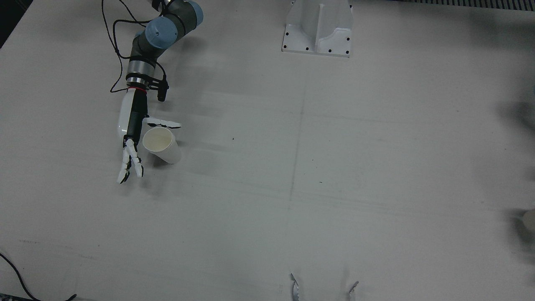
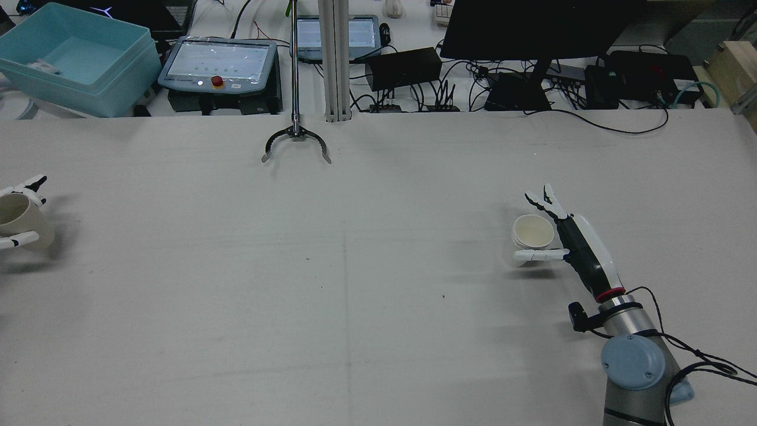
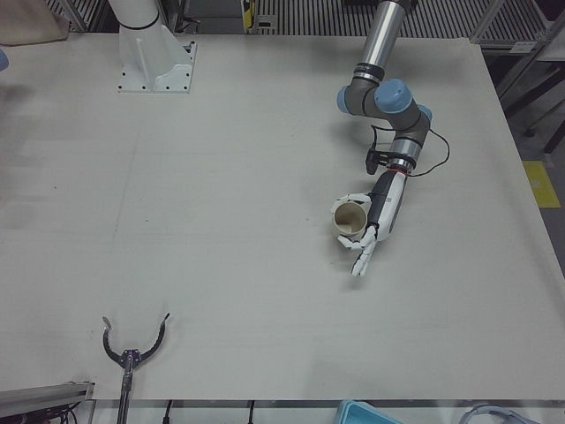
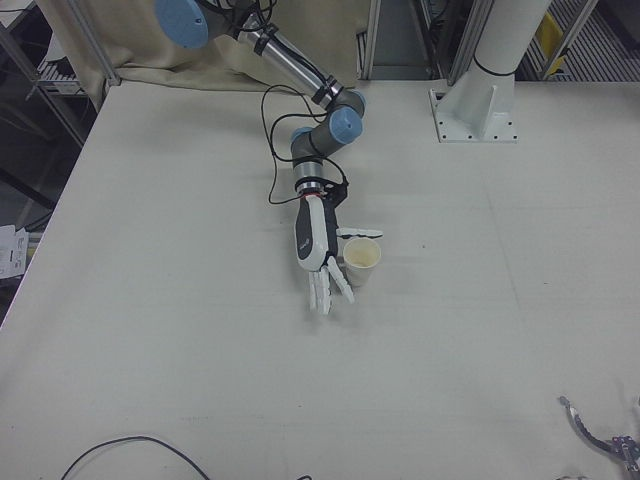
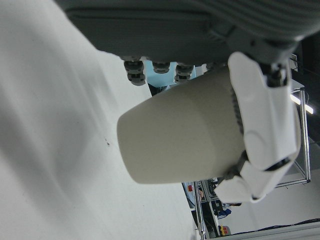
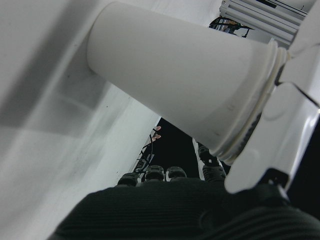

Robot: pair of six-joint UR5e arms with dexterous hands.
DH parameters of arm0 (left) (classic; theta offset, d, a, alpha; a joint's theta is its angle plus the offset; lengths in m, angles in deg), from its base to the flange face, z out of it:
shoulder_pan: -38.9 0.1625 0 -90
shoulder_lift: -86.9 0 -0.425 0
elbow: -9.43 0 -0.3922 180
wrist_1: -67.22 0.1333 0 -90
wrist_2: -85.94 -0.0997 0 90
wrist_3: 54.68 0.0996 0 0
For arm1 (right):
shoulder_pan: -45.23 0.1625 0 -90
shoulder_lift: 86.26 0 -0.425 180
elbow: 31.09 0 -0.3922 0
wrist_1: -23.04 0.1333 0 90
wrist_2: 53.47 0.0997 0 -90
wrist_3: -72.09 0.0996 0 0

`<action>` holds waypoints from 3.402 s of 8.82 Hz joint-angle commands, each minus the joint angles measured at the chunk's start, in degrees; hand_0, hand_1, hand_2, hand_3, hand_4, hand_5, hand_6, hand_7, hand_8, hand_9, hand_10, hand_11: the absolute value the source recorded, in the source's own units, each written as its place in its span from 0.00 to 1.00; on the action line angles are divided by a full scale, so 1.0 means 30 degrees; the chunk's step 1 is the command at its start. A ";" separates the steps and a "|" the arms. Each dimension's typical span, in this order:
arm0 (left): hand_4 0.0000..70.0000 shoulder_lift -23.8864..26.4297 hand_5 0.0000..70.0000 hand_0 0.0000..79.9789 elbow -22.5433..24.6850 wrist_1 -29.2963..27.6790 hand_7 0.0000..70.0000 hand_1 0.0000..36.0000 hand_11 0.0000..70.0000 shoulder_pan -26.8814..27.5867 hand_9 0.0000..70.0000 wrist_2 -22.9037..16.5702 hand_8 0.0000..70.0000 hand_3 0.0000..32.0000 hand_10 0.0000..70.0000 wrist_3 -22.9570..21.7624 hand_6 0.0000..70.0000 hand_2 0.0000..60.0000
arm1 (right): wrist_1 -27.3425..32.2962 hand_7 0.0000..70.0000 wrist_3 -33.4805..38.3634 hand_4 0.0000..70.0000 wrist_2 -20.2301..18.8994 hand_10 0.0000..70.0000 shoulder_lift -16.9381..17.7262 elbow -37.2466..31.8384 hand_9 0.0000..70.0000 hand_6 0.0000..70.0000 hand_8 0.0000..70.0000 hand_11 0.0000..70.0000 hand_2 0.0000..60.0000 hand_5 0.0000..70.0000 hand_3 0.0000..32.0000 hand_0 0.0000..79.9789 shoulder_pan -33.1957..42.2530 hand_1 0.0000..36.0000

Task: Pour water
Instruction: 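Close the right hand's fingers around the white paper cup, then lift the white paper cup off the table with the right hand, then raise both cups and tilt the right hand's cup over the left hand's cup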

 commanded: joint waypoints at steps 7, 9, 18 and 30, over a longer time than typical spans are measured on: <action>0.38 0.0012 0.94 0.56 0.0028 0.0029 0.13 1.00 0.14 -0.0022 0.04 0.0010 0.02 0.00 0.07 0.0000 0.04 1.00 | 0.0010 0.38 -0.0526 0.14 -0.0100 0.12 -0.0230 -0.0078 0.27 0.18 0.17 0.19 0.13 0.24 0.00 0.58 -0.0095 0.31; 0.38 0.0012 0.95 0.57 -0.0002 0.0029 0.13 1.00 0.14 -0.0022 0.05 0.0010 0.02 0.00 0.07 0.0000 0.04 1.00 | 0.0010 0.37 -0.0875 0.15 -0.0100 0.12 -0.0522 -0.0078 0.27 0.18 0.16 0.18 0.13 0.24 0.00 0.58 -0.0300 0.31; 0.37 -0.0017 0.94 0.55 0.0086 0.0029 0.13 1.00 0.14 -0.0081 0.05 0.0039 0.02 0.00 0.07 0.0000 0.04 1.00 | 0.0010 1.00 -0.1288 0.25 -0.0129 0.38 -0.1138 -0.0078 1.00 0.77 0.72 0.56 0.68 1.00 0.00 0.56 -0.0506 0.34; 0.38 1.0282 0.99 0.57 0.3661 0.9135 0.17 1.00 0.14 0.4015 0.05 -0.0723 0.02 0.00 0.07 0.1839 0.06 1.00 | -0.2304 1.00 -0.3544 0.22 -0.3849 0.38 -0.1314 0.4843 0.99 0.76 0.72 0.57 1.00 1.00 0.00 0.58 0.6025 0.54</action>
